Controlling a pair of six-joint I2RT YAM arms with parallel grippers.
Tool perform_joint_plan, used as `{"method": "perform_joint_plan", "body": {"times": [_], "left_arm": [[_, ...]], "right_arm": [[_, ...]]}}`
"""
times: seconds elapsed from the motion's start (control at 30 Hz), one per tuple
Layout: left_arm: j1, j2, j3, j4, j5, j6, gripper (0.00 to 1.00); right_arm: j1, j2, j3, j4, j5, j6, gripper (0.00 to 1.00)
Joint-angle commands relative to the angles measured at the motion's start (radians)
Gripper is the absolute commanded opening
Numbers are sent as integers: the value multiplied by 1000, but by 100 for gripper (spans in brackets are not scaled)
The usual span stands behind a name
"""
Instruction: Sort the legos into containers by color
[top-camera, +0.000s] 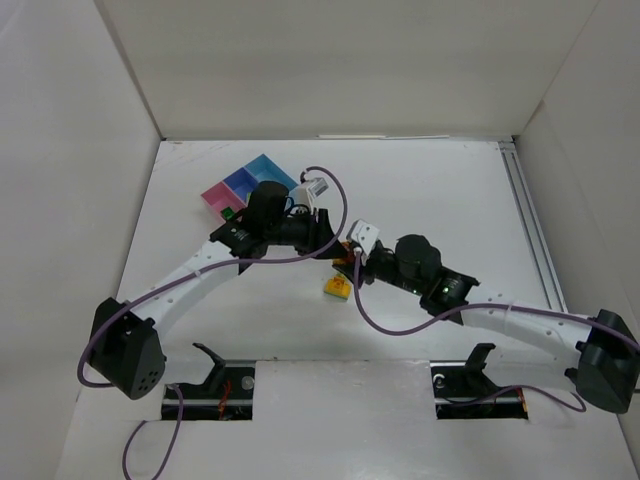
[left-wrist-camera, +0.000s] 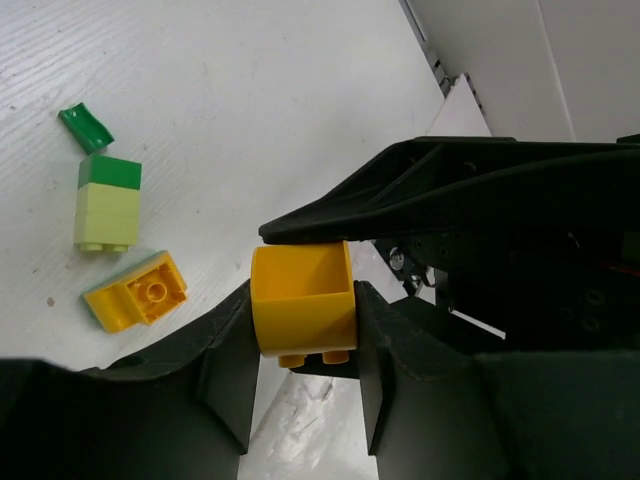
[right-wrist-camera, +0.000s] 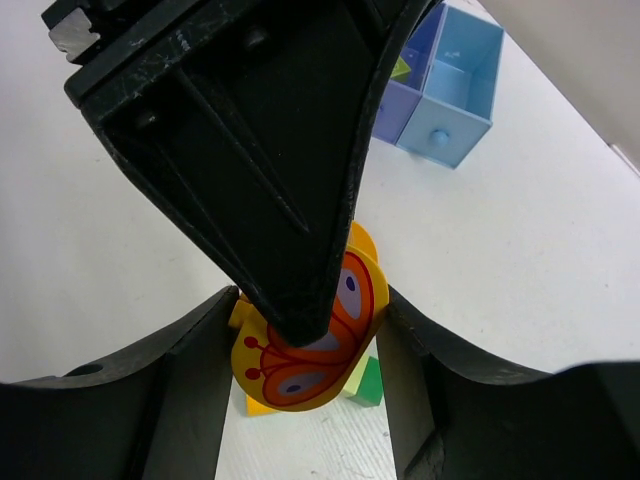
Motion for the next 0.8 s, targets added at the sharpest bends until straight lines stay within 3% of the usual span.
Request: {"method": "perform_joint_plan", "body": {"times": [0.0,0.17,0.3,0.33,0.37,0.43,0.47,0.57,0.6,0.77], "left_arm": [[-10,-21,6,19,41,29,30],[-10,-21,29,7,16,19,11],[-10,-30,69,-14,-48,9,4],[-10,-30,78,-14,-60,9,4],[-10,-30,87,-14,-76,9,4],[4,-30,118,-25,-123,-1,3],[15,-21,129,-36,-132,-1,3],[71,0,169,-60,-134,-1,1],[84,1,181,-76,-155,9,1],[188,63,259,-125,-342,9,0]], "right_arm": [[7,10,53,85,26,13,11],[7,28,62,95,84,23,19],[7,38,62,95,163,43,26],[7,38,62,95,172,43,32],[7,38,62,95,172,52,45],[7,38,62,95,209,52,54],[7,47,62,95,221,61,74],[7,47,62,95,271,72,94],[7,57,62,85,282,72,99],[7,76,73,50,345,87,99]]}}
